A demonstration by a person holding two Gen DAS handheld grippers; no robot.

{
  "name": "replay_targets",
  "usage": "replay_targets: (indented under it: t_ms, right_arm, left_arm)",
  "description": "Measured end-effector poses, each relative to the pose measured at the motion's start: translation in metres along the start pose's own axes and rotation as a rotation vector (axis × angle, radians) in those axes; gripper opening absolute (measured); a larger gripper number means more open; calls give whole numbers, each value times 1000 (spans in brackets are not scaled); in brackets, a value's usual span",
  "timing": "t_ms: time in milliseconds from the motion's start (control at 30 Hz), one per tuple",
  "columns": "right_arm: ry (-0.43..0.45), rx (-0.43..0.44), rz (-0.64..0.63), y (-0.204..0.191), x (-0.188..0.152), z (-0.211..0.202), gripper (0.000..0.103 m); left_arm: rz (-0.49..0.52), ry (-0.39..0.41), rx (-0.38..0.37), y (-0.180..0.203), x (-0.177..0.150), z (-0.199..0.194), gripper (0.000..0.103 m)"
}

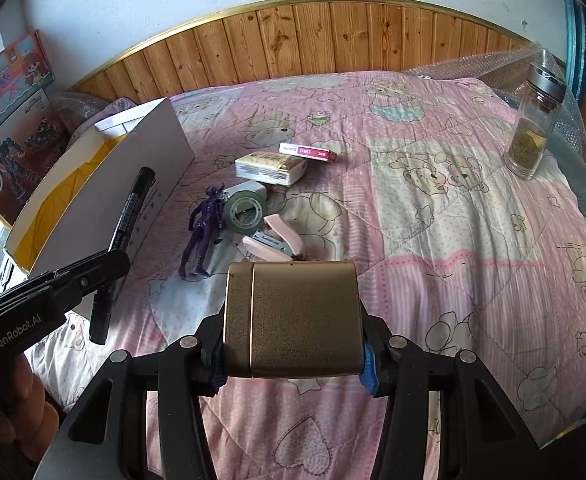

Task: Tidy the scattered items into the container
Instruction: 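Carry the marker and gold tin with both grippers over the white box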

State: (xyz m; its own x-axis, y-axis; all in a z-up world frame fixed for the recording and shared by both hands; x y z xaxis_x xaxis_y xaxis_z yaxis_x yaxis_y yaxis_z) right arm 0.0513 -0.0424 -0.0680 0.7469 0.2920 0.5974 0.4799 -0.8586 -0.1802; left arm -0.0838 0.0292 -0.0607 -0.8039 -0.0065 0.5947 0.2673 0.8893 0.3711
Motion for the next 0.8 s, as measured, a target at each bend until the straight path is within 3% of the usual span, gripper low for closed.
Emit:
replay_targets:
  t_ms: [800]
  right_arm:
    - [53,39,-80,-82,27,-35,51]
  left_arm:
    - [-83,68,-48,-37,19,-43,13]
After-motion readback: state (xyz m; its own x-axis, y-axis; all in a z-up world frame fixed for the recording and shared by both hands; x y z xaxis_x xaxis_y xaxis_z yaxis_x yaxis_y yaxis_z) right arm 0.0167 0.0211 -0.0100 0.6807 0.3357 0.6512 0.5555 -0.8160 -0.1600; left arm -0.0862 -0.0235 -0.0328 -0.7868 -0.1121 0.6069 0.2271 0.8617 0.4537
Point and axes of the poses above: each gripper's, at about its wrist camera, not at the fingertips, and z roughly the way its jaws point, y to its right, x to its top, the point moved 8 cm from there along z, roughly the way its jaws point, and after that the axes turned 2 degrees about -z, right-handed, at the moved point
